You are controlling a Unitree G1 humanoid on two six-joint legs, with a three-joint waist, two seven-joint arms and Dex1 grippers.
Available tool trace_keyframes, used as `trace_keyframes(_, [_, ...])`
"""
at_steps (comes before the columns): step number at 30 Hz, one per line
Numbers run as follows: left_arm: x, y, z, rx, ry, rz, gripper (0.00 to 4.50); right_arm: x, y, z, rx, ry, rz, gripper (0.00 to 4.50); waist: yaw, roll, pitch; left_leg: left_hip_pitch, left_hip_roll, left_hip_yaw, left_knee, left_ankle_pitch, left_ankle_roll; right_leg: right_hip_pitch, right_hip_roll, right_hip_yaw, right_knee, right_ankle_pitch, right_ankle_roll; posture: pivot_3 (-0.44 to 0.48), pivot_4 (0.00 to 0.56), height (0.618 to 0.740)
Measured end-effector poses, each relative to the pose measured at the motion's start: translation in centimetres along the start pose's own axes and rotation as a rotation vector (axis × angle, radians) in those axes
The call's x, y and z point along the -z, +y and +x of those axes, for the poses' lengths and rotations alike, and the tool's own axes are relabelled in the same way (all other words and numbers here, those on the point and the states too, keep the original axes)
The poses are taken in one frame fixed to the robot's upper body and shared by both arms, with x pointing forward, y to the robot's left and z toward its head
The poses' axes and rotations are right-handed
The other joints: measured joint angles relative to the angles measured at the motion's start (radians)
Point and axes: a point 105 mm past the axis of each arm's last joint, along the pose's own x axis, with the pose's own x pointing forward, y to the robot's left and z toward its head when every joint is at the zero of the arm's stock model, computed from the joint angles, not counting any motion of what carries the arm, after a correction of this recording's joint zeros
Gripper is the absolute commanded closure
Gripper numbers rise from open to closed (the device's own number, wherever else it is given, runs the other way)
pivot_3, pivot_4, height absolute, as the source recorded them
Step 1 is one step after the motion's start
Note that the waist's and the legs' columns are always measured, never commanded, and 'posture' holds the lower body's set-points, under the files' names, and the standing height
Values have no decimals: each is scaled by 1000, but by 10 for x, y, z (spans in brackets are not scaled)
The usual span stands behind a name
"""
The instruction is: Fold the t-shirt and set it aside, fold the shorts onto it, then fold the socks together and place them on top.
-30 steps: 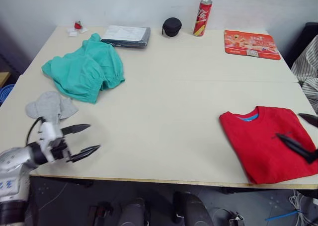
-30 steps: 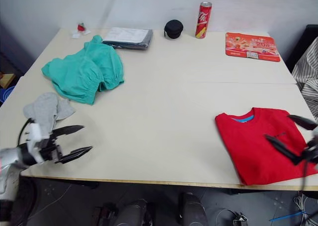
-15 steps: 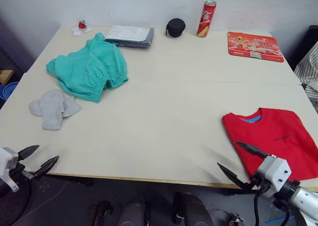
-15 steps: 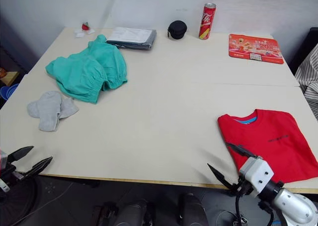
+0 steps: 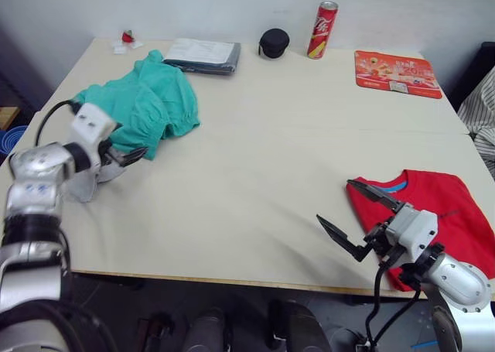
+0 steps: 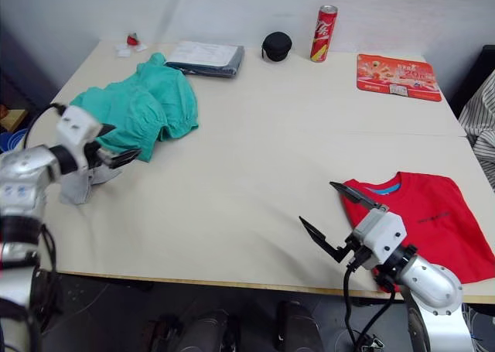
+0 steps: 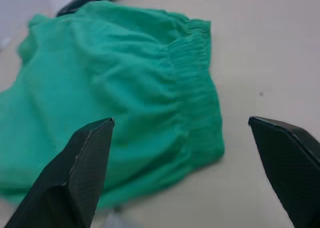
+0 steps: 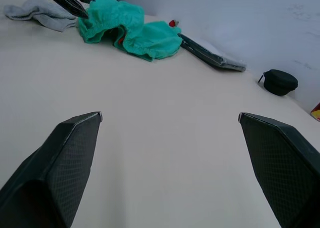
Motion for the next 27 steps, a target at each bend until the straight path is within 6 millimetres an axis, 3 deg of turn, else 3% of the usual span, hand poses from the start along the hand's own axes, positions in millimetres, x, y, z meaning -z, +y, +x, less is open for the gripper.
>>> trace_keyframes(2, [8, 0, 18, -8, 88, 12, 0, 1, 2, 3, -9, -1, 6, 30, -6, -1, 1, 0, 0, 2, 0, 0, 1, 0, 0, -2, -1, 0, 0, 0, 150, 740])
trace_keyframes(5, [25, -4, 29, -17, 208, 37, 576, 2, 4, 7, -8, -3, 10, 0, -14, -4, 2, 0, 1, 3, 1, 0, 2, 0, 0, -1, -1, 0, 1, 0, 150, 740])
trace_keyframes(10, [31, -1, 30, -22, 260, 49, 2153, 3, 0, 7, 30, 6, 2, 0, -12, -7, 2, 1, 1, 3, 2, 1, 1, 0, -2, -1, 2, 0, 1, 0, 150, 740])
trace_keyframes(13, [23, -3, 34, 1, 231, 39, 3138, 5, 0, 5, 43, 18, 2, 0, -10, -8, 2, 1, 1, 2, 2, 2, 1, 0, -2, -1, 2, 0, 1, 0, 150, 740])
trace_keyframes(16, [-8, -17, 48, 94, 88, 23, 4100, 7, 1, 2, 45, 25, 0, 0, 5, -9, 3, -1, 0, 1, 3, 2, 1, 0, -3, -3, 1, 0, 1, 0, 150, 740])
trace_keyframes(18, [-44, -39, 62, 214, -77, -6, 4485, 14, 0, 0, 50, 49, 5, 0, 18, -10, 3, -3, 0, -2, 5, 2, 1, 1, -4, -5, 1, 0, 1, 0, 150, 740])
trace_keyframes(21, [-96, -79, 74, 425, -279, 55, 4485, 18, -3, -3, 56, 63, -2, 0, 15, -10, 3, -6, -1, -3, 9, 1, 2, 1, -4, -7, 0, 1, 2, 0, 150, 740])
trace_keyframes(24, [-123, -118, 77, 614, -389, 114, 4485, 22, -8, -10, 77, 95, -7, 0, 11, -10, 3, -6, -1, -3, 9, 1, 2, 1, -2, -7, 0, 1, 3, 0, 150, 740])
trace_keyframes(27, [-148, -187, 71, 942, -484, 175, 4485, 27, -11, -19, 96, 131, -15, 0, 12, -10, 3, -5, 0, -3, 9, 1, 2, 2, -1, -7, 0, 1, 3, 0, 150, 740])
